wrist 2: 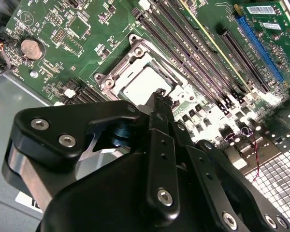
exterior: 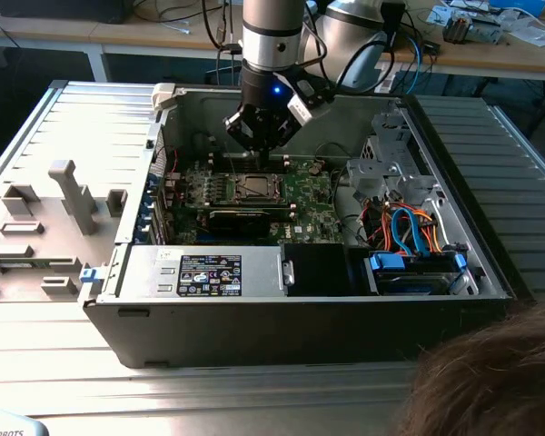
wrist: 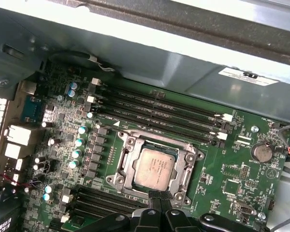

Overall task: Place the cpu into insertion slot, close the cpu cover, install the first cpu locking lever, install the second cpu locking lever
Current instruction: 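Install the first cpu locking lever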

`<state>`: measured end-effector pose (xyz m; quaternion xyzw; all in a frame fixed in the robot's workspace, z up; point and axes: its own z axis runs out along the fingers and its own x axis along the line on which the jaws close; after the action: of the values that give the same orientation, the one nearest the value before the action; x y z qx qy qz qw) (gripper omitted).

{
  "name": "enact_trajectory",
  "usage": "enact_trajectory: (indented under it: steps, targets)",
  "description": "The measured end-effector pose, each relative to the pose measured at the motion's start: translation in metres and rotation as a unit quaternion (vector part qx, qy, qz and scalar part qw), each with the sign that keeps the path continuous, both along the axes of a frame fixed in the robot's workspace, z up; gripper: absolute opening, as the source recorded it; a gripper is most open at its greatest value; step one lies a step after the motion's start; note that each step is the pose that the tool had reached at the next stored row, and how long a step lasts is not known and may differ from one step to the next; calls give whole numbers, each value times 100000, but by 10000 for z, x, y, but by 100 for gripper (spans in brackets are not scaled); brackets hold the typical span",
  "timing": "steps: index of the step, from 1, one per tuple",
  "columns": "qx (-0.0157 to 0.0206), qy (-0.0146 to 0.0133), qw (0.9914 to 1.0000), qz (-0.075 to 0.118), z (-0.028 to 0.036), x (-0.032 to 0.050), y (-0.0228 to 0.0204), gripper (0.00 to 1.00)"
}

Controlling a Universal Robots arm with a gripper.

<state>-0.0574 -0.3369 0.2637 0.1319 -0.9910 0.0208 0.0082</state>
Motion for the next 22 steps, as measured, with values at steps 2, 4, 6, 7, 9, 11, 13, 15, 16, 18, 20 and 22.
enact_trajectory:
  steps: [2,4,6,7,9,11,13,15,16,18,20,22]
  targets:
    - [-2,0,100000,-10,0,0,0,11]
    - [10,-7,100000,-102,-1,0,-1,11]
    - [5,-4,99999,-471,-1,0,-3,11]
    - [4,2,99998,-682,0,0,-3,11]
    - [0,0,99991,-1313,0,0,-4,11]
    - [2,0,99980,-1980,0,0,-4,11]
    - [1,1,99962,-2751,0,0,-4,11]
    - [5,-2,99938,-3515,0,0,-5,11]
    - [3,-1,99924,-3894,0,0,-5,11]
    - [8,0,99892,-4643,0,0,-6,11]
    - [12,1,99825,-5916,0,0,-6,11]
    - [560,33,99761,-6886,0,-10,-6,11]
